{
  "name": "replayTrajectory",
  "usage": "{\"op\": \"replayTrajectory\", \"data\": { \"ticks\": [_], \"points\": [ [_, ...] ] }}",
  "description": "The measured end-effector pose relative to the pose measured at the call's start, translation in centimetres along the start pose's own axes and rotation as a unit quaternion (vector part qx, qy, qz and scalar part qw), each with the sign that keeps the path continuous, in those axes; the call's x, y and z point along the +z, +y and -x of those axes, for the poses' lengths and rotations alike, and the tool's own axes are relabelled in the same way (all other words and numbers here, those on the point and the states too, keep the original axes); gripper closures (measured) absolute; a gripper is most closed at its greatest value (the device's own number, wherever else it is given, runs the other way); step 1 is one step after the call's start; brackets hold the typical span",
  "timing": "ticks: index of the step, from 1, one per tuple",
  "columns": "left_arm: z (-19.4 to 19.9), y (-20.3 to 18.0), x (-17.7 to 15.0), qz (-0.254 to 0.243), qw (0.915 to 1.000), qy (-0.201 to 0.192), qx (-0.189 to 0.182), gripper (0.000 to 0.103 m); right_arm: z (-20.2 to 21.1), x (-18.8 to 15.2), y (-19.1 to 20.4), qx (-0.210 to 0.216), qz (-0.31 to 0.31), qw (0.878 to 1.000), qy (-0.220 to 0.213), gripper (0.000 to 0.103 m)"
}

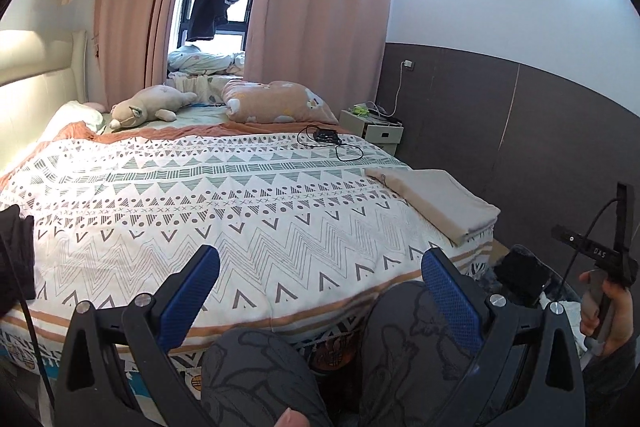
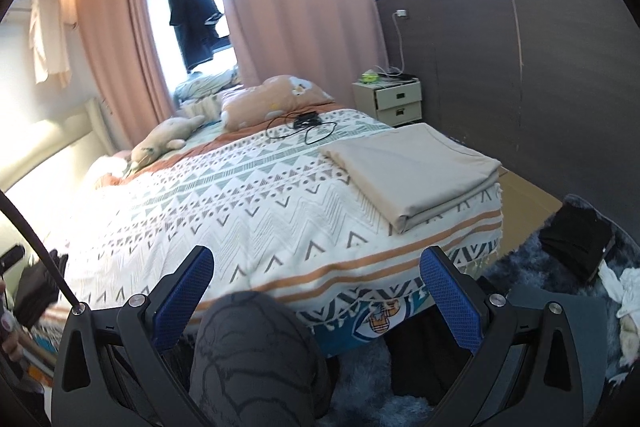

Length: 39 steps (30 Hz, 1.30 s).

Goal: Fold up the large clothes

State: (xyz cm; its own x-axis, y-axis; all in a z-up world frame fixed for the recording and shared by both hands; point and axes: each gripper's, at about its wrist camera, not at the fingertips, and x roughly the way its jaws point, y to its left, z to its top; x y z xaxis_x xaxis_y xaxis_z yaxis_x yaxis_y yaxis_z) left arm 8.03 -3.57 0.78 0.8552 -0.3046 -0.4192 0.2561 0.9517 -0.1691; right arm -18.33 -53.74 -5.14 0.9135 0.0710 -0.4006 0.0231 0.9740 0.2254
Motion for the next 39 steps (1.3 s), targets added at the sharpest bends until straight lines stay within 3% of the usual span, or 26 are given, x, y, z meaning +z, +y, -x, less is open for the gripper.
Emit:
{"op": "replayTrajectory", "data": {
  "ticks": [14,39],
  "points": [
    [2.8,-1.5,-0.6,-0.007,0.9998,-0.016,0.009,0.0,0.7,-1.4,1.5,0.005,0.015,1.0,-0.001,0.0],
    [4.4,-0.6,-0.7,0.013,0.999,-0.032,0.027,0.0,0.9,-2.5,2.1,0.011,0.011,1.0,-0.012,0.0]
  ]
}}
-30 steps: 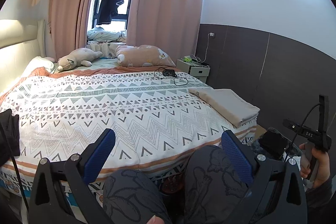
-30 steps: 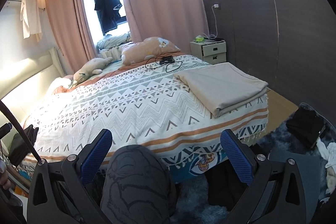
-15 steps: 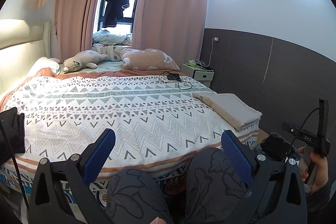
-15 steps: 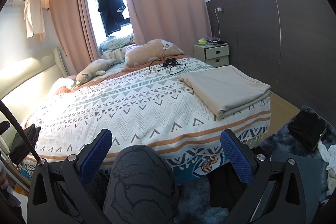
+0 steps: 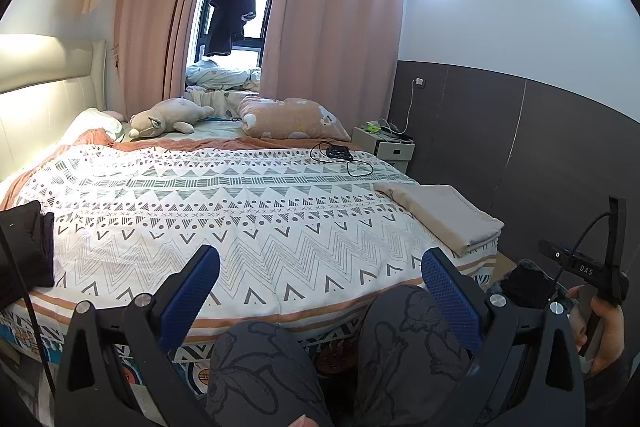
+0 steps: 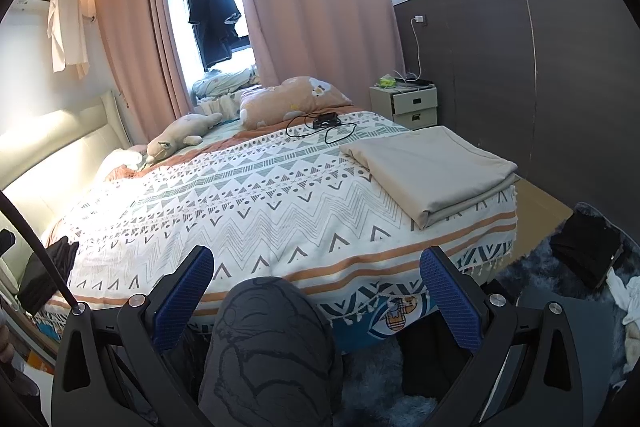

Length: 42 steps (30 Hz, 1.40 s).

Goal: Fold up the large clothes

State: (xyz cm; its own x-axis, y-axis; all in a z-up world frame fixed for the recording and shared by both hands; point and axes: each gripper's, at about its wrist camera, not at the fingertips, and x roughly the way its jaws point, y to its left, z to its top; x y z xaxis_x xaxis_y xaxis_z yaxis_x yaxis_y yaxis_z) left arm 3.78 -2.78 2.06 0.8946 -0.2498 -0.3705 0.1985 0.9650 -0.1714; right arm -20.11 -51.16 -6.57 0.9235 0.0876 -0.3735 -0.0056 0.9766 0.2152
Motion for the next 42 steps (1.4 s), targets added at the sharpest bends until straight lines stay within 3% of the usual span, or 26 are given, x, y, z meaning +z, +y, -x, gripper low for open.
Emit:
{"op": "replayTrajectory", "data": {
  "ticks": [42],
  "points": [
    [0.3,-0.6,-1.0,-0.009,0.9995,-0.006,0.03,0.0,-0.4,-0.3,1.2,0.011,-0.001,1.0,0.005,0.0]
  ]
}}
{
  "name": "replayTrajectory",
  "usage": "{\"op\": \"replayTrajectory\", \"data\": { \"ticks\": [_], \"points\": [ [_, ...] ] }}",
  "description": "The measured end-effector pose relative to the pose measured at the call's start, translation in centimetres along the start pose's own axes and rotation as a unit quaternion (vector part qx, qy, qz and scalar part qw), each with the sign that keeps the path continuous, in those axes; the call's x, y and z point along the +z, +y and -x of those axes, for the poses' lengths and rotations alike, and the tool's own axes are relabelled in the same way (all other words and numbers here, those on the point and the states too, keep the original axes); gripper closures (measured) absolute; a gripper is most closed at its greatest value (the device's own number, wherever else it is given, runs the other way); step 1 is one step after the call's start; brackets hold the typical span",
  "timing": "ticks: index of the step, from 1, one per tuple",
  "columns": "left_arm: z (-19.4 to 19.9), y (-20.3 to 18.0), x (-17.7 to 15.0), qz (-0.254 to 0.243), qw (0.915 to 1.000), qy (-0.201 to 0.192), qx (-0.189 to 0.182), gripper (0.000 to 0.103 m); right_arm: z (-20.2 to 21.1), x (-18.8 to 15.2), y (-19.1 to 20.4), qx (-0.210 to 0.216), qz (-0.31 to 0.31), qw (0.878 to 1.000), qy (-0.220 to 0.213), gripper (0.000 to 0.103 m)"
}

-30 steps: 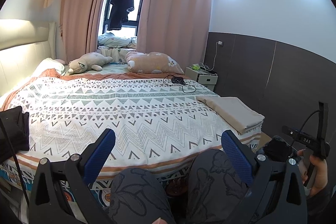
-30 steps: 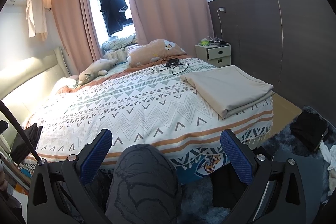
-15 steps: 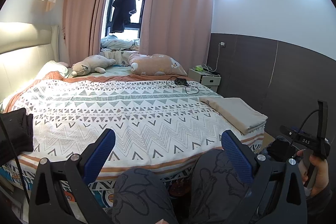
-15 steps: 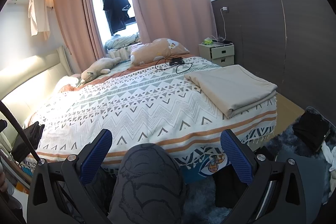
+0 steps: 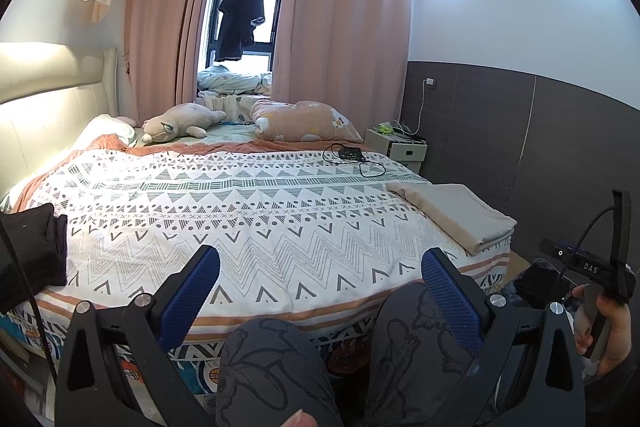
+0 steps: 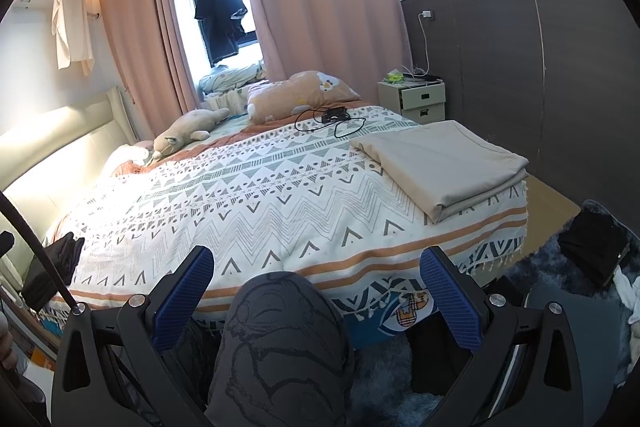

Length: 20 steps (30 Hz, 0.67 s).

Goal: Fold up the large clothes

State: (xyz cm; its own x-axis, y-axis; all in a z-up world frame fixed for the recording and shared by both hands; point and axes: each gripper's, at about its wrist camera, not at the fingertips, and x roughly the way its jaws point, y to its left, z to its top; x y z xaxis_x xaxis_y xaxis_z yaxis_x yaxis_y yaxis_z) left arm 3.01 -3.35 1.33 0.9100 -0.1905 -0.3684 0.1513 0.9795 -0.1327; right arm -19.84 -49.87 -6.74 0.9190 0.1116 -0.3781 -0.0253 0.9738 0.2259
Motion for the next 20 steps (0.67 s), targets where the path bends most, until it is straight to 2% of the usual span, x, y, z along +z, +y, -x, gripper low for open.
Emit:
{"op": "replayTrajectory", "data": {
  "ticks": [20],
  "points": [
    [0.7,0.4,0.0,0.004,0.9999,-0.01,0.006,0.0,0.8,0.2,-0.2,-0.002,-0.005,1.0,-0.003,0.0]
  ]
}}
